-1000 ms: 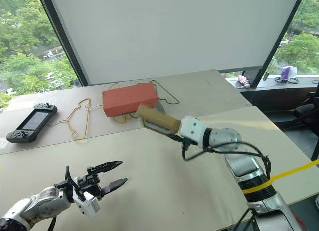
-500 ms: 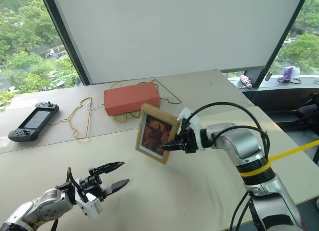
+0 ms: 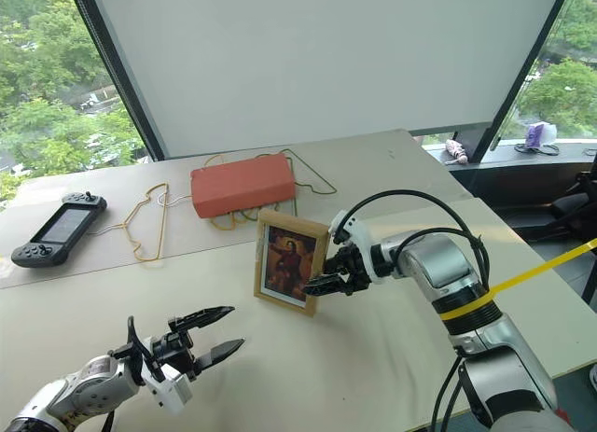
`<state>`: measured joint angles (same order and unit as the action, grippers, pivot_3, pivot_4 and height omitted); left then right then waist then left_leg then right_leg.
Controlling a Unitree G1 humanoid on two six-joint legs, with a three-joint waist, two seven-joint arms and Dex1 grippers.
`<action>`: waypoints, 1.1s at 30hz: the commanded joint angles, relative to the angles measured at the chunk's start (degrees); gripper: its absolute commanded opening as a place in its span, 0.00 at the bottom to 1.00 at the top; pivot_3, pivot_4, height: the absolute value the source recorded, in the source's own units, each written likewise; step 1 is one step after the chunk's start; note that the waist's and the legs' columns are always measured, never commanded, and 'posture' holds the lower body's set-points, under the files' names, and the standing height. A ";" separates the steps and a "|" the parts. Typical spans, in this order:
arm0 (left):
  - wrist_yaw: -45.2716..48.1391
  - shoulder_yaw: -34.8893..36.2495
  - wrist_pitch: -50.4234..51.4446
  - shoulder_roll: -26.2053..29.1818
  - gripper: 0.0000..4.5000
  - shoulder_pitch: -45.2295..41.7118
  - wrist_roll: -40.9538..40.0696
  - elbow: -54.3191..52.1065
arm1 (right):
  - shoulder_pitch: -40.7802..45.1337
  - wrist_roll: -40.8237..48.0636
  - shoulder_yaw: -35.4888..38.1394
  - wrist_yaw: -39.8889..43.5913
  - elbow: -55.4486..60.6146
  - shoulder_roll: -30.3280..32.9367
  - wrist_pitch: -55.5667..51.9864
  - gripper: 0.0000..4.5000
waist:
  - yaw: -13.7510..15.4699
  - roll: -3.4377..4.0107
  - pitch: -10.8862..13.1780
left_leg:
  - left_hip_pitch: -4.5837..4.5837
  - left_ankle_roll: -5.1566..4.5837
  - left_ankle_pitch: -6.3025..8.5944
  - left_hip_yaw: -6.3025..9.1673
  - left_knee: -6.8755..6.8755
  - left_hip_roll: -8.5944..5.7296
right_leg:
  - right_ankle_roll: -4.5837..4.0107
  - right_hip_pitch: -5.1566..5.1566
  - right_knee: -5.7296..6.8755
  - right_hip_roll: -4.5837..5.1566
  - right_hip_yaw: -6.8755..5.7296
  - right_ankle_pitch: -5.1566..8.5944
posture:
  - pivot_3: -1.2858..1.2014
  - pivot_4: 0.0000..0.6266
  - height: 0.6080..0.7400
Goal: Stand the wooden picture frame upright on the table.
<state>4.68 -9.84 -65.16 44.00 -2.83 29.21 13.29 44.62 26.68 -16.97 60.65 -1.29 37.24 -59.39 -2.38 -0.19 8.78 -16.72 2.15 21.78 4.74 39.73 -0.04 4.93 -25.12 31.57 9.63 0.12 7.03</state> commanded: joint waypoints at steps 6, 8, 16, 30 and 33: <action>8.99 -0.68 14.03 0.94 0.80 7.00 -24.47 -8.03 | -18.96 6.79 18.83 -5.96 19.49 10.77 -9.20 0.99 | 1.12 0.00 0.00 | -0.31 0.03 0.02 0.01 0.01 -0.01 | 0.01 -0.16 -0.21 0.06 -0.12 0.00 | 0.52 0.24 1.00; 9.69 0.93 18.88 -0.28 0.80 8.82 -27.60 -12.83 | -22.29 8.77 25.46 -11.11 23.73 6.93 -11.06 0.99 | 1.08 -0.01 0.00 | -0.33 0.02 0.03 0.01 0.01 0.00 | 0.01 -0.17 -0.21 0.06 -0.15 0.00 | 0.52 0.24 1.00; 10.03 8.05 41.83 -6.22 0.80 12.67 -35.41 -22.92 | -31.00 -1.80 28.36 -35.27 31.51 -5.31 -5.96 0.99 | 1.43 -0.02 0.00 | -0.31 -0.20 0.14 -0.01 0.11 0.00 | -0.03 0.05 0.18 0.00 0.02 -0.03 | 0.52 0.24 1.00; 1.49 12.75 75.35 -22.11 0.80 13.95 -45.86 -34.98 | -53.66 -25.81 17.47 -64.13 33.66 -31.01 37.18 0.99 | 0.94 -0.12 -0.08 | -0.01 -0.35 0.23 -0.08 0.03 -0.03 | -0.12 0.05 0.33 -0.13 0.34 0.03 | 0.52 0.24 1.00; 1.65 11.94 77.30 -24.08 0.80 14.06 -45.71 -35.67 | -53.33 -27.01 18.07 -64.90 31.97 -31.79 39.91 0.99 | 1.04 -0.13 -0.08 | 0.12 -0.39 0.26 -0.07 0.04 -0.04 | -0.14 0.21 0.31 -0.13 0.36 0.04 | 0.52 0.24 1.00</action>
<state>6.69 1.80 11.50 20.52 11.28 -17.08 -20.17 -9.26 0.59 0.20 -3.35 30.55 5.86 -22.59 -1.34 -0.31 8.70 -16.58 1.75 22.04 4.67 39.77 -0.09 4.78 -24.89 31.88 9.50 0.49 7.08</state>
